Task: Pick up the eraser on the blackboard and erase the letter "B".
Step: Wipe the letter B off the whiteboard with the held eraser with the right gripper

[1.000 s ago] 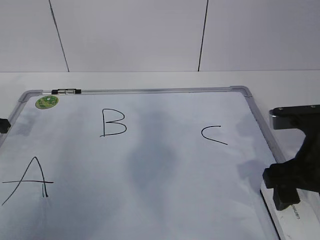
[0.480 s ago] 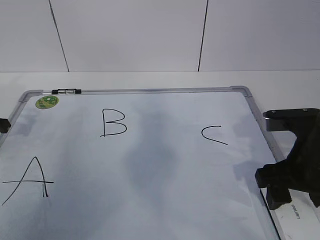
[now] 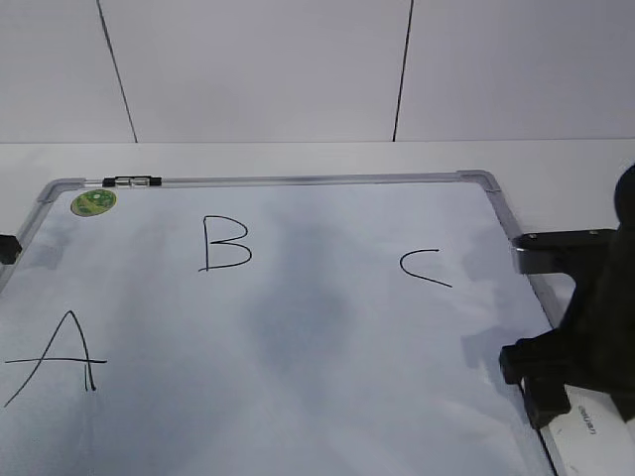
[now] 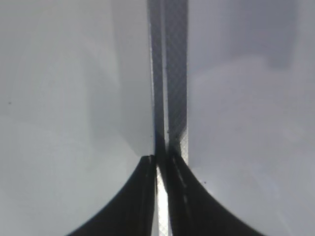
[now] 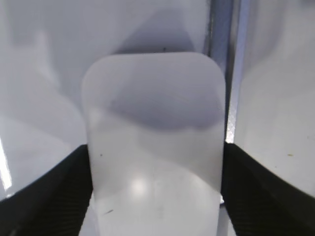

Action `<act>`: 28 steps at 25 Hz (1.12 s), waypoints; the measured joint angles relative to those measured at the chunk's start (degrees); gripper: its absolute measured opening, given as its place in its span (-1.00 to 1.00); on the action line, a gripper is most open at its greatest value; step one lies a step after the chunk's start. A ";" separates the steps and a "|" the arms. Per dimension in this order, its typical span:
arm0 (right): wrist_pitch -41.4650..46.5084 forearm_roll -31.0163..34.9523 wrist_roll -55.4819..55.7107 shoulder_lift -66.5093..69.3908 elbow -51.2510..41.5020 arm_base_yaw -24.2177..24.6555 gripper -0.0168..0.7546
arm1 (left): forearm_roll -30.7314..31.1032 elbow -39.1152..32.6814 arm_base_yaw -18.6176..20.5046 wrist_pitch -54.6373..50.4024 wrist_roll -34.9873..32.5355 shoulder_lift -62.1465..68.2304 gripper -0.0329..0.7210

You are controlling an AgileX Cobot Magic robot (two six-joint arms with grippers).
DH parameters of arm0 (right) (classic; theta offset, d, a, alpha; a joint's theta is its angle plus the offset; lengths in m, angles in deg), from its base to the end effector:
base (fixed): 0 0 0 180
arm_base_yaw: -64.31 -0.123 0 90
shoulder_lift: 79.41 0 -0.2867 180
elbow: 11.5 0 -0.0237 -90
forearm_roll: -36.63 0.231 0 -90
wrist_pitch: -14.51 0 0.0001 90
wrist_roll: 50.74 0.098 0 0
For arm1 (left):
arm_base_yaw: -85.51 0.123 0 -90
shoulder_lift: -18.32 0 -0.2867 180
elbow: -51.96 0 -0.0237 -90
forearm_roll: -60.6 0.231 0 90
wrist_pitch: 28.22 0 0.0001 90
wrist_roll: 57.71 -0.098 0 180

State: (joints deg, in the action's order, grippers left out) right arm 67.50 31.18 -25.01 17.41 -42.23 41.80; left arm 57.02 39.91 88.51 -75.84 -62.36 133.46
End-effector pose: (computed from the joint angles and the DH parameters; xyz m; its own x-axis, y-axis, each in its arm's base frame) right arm 0.2161 0.0815 0.1880 -0.9997 -0.0023 -0.0223 -0.0006 0.9973 -0.0729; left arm 0.3288 0.0127 0.1643 -0.9956 -0.0132 -0.0931 -0.0092 0.9991 -0.0423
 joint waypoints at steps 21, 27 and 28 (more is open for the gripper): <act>-1.10 -0.19 -0.34 0.78 0.00 0.00 0.44 | 0.00 0.00 0.00 0.00 0.00 0.00 -0.76; -1.10 -0.37 -0.45 0.78 0.00 0.00 0.40 | -0.11 0.09 0.00 0.00 0.00 0.00 -0.76; -1.12 -0.59 -0.45 0.78 0.00 0.00 0.40 | -0.11 0.09 0.00 0.00 0.00 0.00 -0.76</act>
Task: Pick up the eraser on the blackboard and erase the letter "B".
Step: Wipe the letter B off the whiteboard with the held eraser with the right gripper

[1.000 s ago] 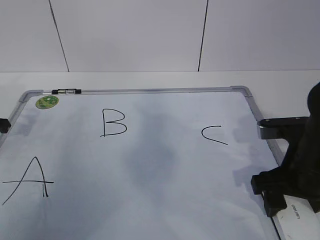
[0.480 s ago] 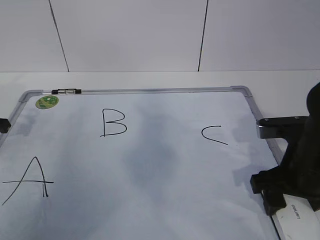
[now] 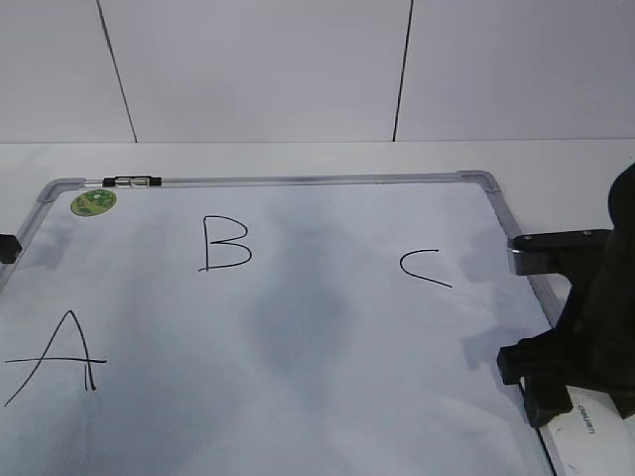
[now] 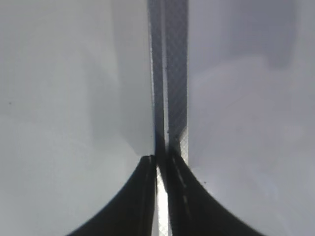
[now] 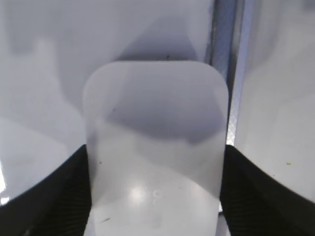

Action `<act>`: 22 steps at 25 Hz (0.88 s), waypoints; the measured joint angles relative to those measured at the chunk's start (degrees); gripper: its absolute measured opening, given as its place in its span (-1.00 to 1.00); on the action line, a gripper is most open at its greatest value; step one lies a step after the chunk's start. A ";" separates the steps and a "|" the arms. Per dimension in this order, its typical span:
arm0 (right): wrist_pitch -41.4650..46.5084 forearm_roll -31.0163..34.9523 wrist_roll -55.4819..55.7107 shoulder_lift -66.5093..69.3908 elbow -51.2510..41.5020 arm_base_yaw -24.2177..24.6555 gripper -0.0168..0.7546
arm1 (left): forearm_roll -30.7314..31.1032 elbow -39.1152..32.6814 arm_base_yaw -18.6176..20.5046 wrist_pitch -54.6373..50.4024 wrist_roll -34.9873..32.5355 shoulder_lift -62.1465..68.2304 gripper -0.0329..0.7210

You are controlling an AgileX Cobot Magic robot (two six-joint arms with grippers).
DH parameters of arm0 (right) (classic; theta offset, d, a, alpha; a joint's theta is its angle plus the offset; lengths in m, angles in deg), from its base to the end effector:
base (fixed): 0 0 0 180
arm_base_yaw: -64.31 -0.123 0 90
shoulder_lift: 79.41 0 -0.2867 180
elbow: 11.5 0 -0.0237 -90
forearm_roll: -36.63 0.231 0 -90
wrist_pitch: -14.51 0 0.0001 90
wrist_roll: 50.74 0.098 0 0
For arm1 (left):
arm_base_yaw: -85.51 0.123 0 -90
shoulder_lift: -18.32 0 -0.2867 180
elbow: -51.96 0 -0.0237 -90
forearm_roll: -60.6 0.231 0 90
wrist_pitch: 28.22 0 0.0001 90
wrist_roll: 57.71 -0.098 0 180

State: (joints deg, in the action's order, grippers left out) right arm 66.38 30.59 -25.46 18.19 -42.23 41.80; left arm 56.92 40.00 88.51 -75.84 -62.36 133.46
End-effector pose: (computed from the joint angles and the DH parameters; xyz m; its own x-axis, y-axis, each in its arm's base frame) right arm 0.2190 0.0820 0.1848 -0.9994 -0.0181 -0.0297 -0.0157 0.9969 -0.0773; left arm 0.3291 0.0126 0.1646 -0.9954 -0.0143 -0.0948 -0.0102 0.9990 -0.0437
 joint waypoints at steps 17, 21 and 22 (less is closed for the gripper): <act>1.75 0.13 0.00 0.03 0.48 0.00 0.40 | -0.74 0.00 0.10 -0.10 0.00 0.00 -0.76; 4.35 0.56 0.00 0.24 2.70 0.00 0.40 | -1.04 0.00 0.10 -0.21 0.00 0.00 -0.76; 4.81 0.54 -0.27 0.24 3.44 0.00 0.40 | -1.04 0.00 0.10 -0.21 0.00 0.00 -0.76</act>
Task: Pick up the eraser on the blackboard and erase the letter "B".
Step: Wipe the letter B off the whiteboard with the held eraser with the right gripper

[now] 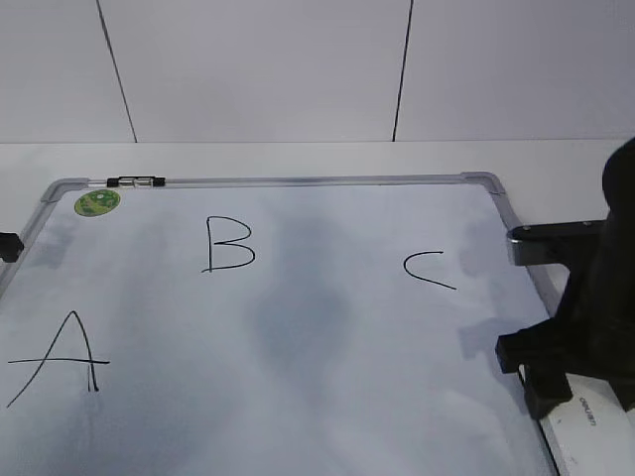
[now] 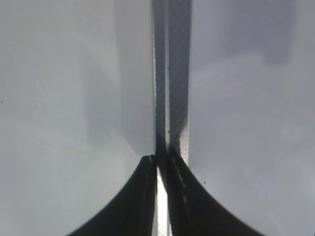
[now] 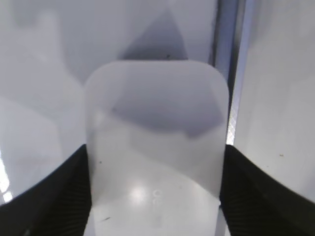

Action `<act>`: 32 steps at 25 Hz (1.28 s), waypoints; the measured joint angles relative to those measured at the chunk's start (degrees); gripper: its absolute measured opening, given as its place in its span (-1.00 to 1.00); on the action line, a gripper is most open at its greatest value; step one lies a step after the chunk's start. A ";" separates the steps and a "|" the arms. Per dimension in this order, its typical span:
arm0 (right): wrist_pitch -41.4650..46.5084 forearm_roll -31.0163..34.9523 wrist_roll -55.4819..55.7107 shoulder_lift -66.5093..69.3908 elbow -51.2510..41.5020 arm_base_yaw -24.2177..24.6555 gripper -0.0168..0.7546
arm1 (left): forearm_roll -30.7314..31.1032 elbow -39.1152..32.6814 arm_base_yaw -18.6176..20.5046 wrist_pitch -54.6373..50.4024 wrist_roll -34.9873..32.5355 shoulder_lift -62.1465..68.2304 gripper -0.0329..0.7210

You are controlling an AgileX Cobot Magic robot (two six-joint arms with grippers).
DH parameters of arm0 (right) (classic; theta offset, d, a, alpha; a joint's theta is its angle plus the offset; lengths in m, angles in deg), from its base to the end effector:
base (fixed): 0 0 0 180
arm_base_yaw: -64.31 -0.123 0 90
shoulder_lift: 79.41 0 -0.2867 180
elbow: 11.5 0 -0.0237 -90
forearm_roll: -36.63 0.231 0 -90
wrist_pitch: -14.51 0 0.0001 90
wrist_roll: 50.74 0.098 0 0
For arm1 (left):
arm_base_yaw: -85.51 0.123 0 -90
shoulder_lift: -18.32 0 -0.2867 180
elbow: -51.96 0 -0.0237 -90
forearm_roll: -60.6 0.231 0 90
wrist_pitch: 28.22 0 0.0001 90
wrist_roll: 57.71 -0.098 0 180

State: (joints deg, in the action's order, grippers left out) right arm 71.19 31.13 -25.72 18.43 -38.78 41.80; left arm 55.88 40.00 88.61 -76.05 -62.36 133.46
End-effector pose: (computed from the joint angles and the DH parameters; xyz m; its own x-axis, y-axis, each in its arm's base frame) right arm 0.2235 0.0841 0.1959 -0.9999 -0.0103 -0.0028 -0.0101 0.9963 -0.0852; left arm 0.3289 0.0118 0.1647 -0.9954 -0.0281 -0.0916 -0.0228 0.9980 -0.0584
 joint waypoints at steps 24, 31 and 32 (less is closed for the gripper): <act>13.38 6.93 -17.25 11.68 39.11 -0.98 0.40 | -0.14 0.02 0.00 -0.56 0.00 0.00 -0.77; 13.52 7.52 -18.21 24.43 54.29 -5.96 0.40 | -0.14 0.12 0.00 -0.65 0.00 0.00 -0.77; 13.52 7.62 -18.21 26.29 56.30 -6.46 0.40 | -0.14 0.12 0.00 -0.65 0.00 0.00 -0.77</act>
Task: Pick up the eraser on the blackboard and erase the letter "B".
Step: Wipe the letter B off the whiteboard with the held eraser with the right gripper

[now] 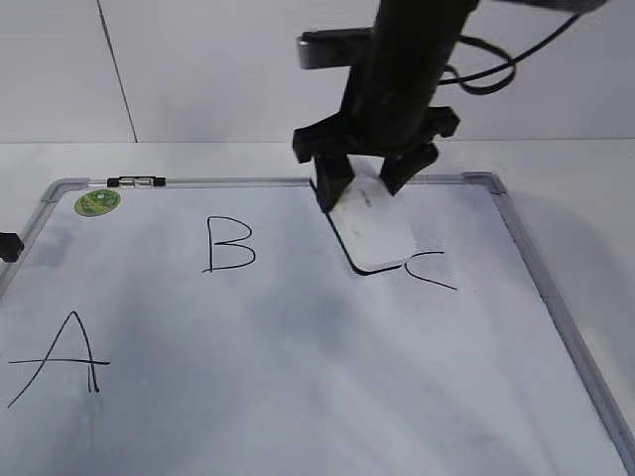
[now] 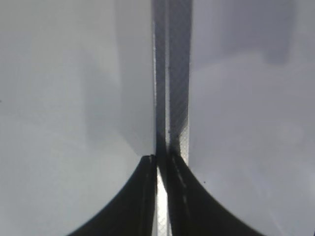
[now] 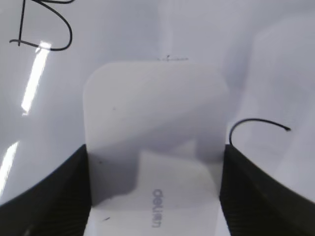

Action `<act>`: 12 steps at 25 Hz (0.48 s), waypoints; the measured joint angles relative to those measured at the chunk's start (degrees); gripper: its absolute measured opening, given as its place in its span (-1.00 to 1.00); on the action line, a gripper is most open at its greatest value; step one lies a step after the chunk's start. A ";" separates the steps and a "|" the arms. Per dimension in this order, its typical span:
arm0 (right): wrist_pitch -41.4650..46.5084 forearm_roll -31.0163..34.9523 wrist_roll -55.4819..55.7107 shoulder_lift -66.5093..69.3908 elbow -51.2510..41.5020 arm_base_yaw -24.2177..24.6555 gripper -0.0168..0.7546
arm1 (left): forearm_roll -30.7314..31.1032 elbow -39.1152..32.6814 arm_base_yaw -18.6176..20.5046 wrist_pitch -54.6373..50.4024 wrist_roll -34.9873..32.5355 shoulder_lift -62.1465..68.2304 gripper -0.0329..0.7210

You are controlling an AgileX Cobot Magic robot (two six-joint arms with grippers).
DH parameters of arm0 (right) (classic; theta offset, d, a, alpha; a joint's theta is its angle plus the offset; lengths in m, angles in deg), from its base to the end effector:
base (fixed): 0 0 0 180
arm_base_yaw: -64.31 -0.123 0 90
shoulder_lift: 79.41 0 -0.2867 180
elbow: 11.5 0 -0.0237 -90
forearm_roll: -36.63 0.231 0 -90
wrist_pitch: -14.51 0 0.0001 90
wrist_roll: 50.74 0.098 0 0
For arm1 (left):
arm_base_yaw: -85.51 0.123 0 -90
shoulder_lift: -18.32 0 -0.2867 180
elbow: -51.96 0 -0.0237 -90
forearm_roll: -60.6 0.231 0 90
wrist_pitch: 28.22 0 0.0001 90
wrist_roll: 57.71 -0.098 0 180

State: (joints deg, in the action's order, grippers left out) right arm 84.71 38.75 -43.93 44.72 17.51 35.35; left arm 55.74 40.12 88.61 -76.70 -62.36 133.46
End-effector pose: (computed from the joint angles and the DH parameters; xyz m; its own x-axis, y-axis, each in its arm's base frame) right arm 0.3639 0.2053 0.2685 -0.9035 -0.3503 -0.2470 -0.3765 0.9240 0.0666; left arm 0.3283 0.0115 0.1650 -0.9962 -0.0291 -0.0825 -0.0241 0.9978 -0.0612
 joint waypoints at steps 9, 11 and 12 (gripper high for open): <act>0.04 0.82 -0.84 16.25 17.63 -1.57 0.40 | 0.00 0.00 0.00 -0.03 0.00 0.00 -0.77; 0.14 0.83 -1.65 18.58 21.02 -1.86 0.40 | 0.00 0.00 0.00 -0.03 0.00 0.00 -0.77; 0.14 0.83 -1.93 19.92 22.90 -2.19 0.40 | 0.00 0.00 0.00 -0.03 0.00 0.00 -0.77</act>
State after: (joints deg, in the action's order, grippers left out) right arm 84.85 39.57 -45.86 64.64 40.41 33.16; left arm 55.74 40.12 88.61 -76.73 -62.36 133.46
